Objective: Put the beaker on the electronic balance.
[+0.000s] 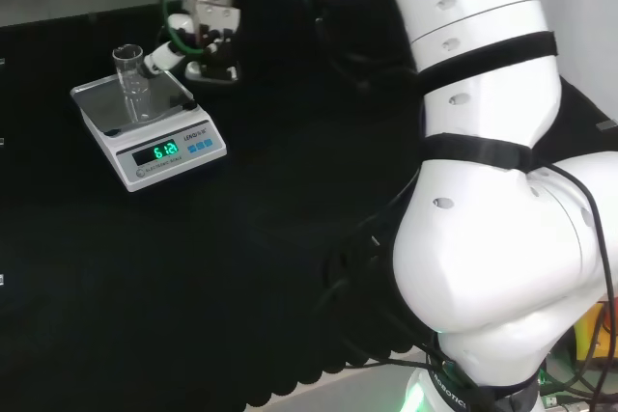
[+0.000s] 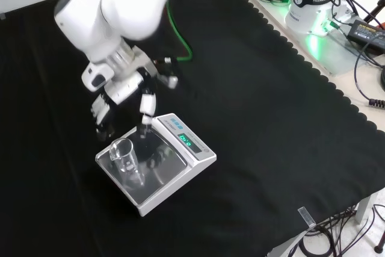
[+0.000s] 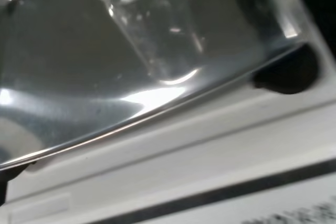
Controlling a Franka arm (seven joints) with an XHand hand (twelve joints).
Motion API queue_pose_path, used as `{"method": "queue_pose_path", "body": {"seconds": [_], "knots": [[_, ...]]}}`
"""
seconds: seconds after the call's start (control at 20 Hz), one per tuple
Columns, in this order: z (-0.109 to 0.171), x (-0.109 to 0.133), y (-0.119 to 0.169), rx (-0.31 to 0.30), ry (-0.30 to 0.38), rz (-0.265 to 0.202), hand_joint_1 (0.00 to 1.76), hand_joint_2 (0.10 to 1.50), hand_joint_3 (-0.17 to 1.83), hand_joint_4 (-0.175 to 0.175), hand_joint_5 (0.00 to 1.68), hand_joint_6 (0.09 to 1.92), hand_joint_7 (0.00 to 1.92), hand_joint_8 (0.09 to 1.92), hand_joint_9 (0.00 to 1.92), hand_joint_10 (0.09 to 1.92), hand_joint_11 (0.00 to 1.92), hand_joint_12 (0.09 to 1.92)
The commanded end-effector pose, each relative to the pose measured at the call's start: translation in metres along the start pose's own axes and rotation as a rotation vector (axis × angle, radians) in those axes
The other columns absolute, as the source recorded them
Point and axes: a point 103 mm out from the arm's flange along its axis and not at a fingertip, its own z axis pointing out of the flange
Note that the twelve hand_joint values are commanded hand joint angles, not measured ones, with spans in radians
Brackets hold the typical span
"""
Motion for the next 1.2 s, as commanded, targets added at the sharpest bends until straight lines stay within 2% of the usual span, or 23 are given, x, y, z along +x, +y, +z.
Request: {"method": "queue_pose_path", "body": {"seconds": [0.05, 0.35, 0.6, 0.8, 0.9, 1.2], "knots": [[-0.122, -0.091, -0.094, 0.001, 0.388, -0.224, 0.64, 0.93, -0.17, -0.092, 0.39, 0.37, 0.29, 0.90, 0.21, 0.94, 0.13, 1.52], [-0.187, -0.143, -0.164, 0.021, 0.444, -0.312, 0.64, 0.93, -0.17, -0.097, 0.37, 0.36, 0.29, 0.90, 0.20, 0.94, 0.12, 1.53], [-0.200, -0.155, -0.196, 0.009, 0.478, -0.342, 0.64, 0.94, -0.17, -0.095, 0.39, 0.35, 0.33, 0.91, 0.23, 0.95, 0.14, 1.54], [-0.187, -0.138, -0.213, -0.040, 0.494, -0.352, 0.64, 0.95, -0.17, -0.095, 0.40, 0.35, 0.36, 0.91, 0.24, 0.95, 0.15, 1.54], [-0.173, -0.123, -0.219, -0.068, 0.546, -0.349, 0.63, 0.95, -0.17, -0.094, 0.41, 0.34, 0.37, 0.90, 0.25, 0.94, 0.15, 1.53], [-0.137, -0.077, -0.249, -0.106, 0.567, -0.278, 0.63, 0.96, -0.17, -0.093, 0.44, 0.34, 0.41, 0.90, 0.27, 0.93, 0.18, 1.53]]}}
